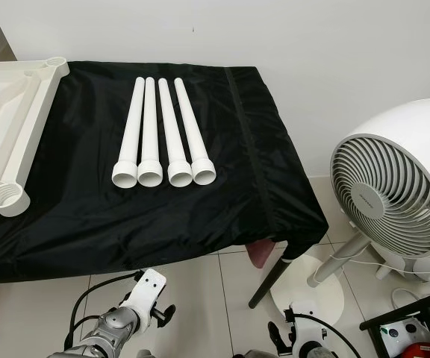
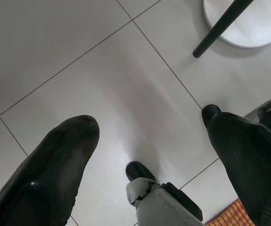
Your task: Building children table
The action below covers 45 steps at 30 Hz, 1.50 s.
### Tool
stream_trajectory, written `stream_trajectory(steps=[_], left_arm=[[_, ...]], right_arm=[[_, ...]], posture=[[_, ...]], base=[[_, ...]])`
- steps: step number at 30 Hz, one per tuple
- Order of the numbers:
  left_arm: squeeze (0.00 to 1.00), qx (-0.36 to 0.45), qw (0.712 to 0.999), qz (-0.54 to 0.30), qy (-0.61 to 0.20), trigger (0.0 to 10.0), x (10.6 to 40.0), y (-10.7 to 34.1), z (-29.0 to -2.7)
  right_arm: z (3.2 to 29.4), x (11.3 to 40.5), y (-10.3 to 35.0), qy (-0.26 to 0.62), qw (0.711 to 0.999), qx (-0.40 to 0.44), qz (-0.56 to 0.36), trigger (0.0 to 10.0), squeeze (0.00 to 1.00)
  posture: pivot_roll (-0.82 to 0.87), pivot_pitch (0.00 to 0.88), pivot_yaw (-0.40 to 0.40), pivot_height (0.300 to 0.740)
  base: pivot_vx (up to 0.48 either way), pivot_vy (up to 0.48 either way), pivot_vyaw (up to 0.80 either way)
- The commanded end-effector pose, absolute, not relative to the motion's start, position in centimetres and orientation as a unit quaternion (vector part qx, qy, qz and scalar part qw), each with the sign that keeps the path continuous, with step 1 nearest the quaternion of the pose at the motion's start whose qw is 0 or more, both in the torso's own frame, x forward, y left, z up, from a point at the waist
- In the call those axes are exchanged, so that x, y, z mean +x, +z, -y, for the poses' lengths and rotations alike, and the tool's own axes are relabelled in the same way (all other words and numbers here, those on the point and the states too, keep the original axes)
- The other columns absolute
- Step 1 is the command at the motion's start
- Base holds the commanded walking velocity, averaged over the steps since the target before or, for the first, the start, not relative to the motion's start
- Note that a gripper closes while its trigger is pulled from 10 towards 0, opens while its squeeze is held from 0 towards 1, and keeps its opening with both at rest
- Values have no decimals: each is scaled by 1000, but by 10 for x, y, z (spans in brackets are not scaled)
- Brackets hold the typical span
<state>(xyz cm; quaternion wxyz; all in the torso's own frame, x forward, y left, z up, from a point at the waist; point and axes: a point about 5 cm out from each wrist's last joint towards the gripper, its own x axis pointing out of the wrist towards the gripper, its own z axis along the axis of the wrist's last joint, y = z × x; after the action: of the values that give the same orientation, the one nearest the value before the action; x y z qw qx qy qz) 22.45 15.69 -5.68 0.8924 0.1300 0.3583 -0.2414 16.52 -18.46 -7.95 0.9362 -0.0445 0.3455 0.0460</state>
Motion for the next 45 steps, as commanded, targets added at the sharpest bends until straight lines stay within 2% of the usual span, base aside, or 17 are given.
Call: stream_trajectory(steps=[1, 15, 32, 45], left_arm=[[0, 147, 898, -358, -210, 10000, 222, -59, -158], [0, 99, 903, -383, -170, 10000, 214, -65, -165], [0, 89, 902, -394, -155, 10000, 208, -69, -167], [0, 88, 899, -409, -134, 10000, 202, -72, -175]], right_arm=[[183, 162, -82, 48, 931, -47, -358, 10000, 0], [195, 165, -80, 9, 934, -28, -356, 10000, 0], [187, 157, -84, 26, 932, -33, -361, 10000, 0], [191, 153, -85, 33, 928, -46, -368, 10000, 0]], posture=[[46, 0, -39, 740], [58, 0, -40, 740], [58, 0, -49, 740], [60, 0, -63, 740]], base=[[0, 0, 0], [0, 0, 0], [0, 0, 0], [0, 326, 0]])
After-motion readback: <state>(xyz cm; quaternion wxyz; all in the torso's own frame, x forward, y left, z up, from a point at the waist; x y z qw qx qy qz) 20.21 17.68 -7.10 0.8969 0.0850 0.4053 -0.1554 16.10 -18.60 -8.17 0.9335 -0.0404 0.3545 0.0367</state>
